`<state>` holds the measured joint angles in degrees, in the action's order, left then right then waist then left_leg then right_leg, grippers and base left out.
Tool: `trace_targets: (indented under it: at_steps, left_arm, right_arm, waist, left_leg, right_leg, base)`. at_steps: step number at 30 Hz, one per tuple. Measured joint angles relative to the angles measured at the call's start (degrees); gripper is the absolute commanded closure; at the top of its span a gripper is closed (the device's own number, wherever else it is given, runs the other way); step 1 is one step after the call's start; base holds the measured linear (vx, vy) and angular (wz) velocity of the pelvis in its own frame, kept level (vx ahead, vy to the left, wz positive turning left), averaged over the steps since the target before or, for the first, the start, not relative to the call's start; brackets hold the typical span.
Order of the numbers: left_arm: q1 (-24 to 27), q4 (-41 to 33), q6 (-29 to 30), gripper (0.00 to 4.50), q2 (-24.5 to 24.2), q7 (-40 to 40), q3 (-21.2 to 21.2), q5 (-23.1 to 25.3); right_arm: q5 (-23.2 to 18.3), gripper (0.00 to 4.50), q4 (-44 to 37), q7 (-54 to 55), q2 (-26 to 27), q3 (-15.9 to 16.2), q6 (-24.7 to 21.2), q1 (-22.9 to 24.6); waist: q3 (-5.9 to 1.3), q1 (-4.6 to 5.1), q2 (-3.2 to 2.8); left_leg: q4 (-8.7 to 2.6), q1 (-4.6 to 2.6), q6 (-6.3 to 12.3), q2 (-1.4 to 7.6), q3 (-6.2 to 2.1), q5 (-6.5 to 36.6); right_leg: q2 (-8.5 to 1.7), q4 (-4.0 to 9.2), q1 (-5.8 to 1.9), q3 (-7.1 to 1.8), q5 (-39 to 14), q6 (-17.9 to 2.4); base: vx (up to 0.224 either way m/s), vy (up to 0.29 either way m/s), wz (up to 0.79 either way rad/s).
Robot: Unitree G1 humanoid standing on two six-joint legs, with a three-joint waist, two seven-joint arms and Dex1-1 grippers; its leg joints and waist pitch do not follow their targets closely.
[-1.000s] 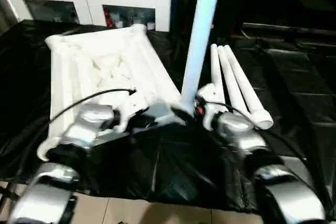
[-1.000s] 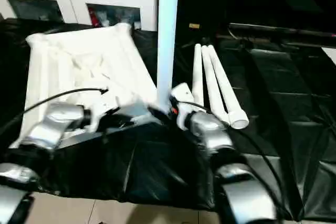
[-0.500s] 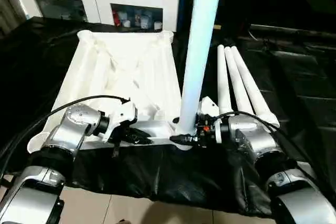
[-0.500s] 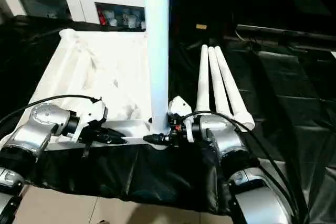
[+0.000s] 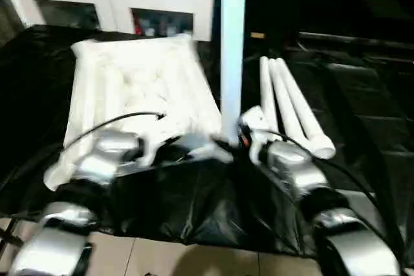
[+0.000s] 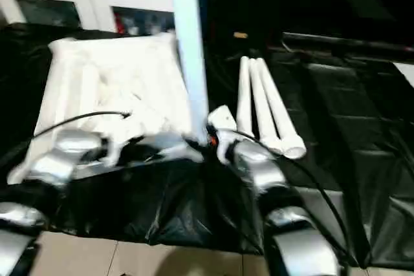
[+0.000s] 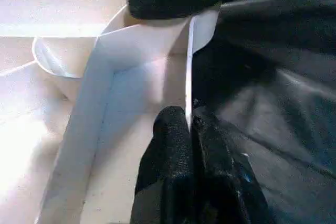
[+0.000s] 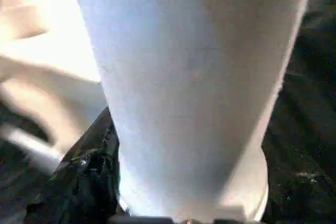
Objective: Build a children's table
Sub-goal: Insert table leg to table base
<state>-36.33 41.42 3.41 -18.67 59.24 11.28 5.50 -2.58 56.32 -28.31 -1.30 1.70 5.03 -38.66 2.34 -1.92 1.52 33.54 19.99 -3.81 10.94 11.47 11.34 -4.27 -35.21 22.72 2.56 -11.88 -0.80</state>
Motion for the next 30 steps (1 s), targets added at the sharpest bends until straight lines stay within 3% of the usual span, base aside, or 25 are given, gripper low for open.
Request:
trace_targets:
  at_steps: [6, 22, 24, 28, 30]
  left_arm:
    - [-0.3, -1.14, 2.76, 4.5, 2.97, -4.71, 0.18, 1.63]
    - [0.96, -3.5, 2.9, 4.5, 2.78, -5.17, 0.3, 2.14]
    - [1.02, -3.64, 2.89, 4.5, 2.67, -5.05, 0.3, 2.14]
    - [1.28, -4.14, 2.75, 4.5, 2.54, -4.82, 0.3, 2.12]
    - [1.32, -4.14, 2.48, 4.5, 2.29, -4.49, 0.27, 2.03]
  right_arm:
    - [0.07, 1.7, 3.12, 10.1, 2.21, -2.08, 0.6, -2.06]
    - [-0.2, 1.7, 5.57, 10.72, 3.22, -4.27, 3.41, -2.66]
    - [-0.26, 1.14, 5.66, 10.16, 3.27, -4.73, 3.49, -2.69]
    - [-1.62, 0.9, 6.06, 8.26, 3.46, -5.73, 3.72, -2.7]
    - [-1.8, 0.58, 6.24, 7.63, 3.46, -5.74, 4.07, -2.72]
  waist:
    - [-0.08, -0.06, -0.06]
    - [-0.13, 0.13, -0.09]
    - [-0.13, 0.14, -0.09]
    - [-0.12, 0.14, -0.12]
    - [-0.12, 0.14, -0.12]
  left_leg:
    - [0.02, 0.03, 0.0, -0.02, 0.01, 0.0]
    - [-0.11, 0.06, 0.01, -0.02, 0.0, 0.01]
    - [-0.14, 0.06, 0.01, -0.02, 0.0, 0.01]
    - [-0.23, 0.09, 0.01, -0.03, 0.02, 0.01]
    - [-0.3, 0.08, 0.01, -0.02, 0.02, 0.01]
  right_leg:
    - [0.0, 0.01, -0.02, -0.02, 0.1, -0.15]
    - [0.0, 0.06, 0.0, -0.02, 0.11, -0.16]
    - [0.0, 0.09, 0.0, -0.01, 0.1, -0.15]
    - [0.0, 0.13, 0.05, -0.01, 0.11, -0.15]
    - [0.01, 0.12, 0.08, 0.01, 0.1, -0.15]
  base:
    - [0.0, 0.0, 0.0]
    - [0.0, 0.0, 0.0]
    - [0.0, 0.0, 0.0]
    - [0.0, 0.0, 0.0]
    - [0.0, 0.0, 0.0]
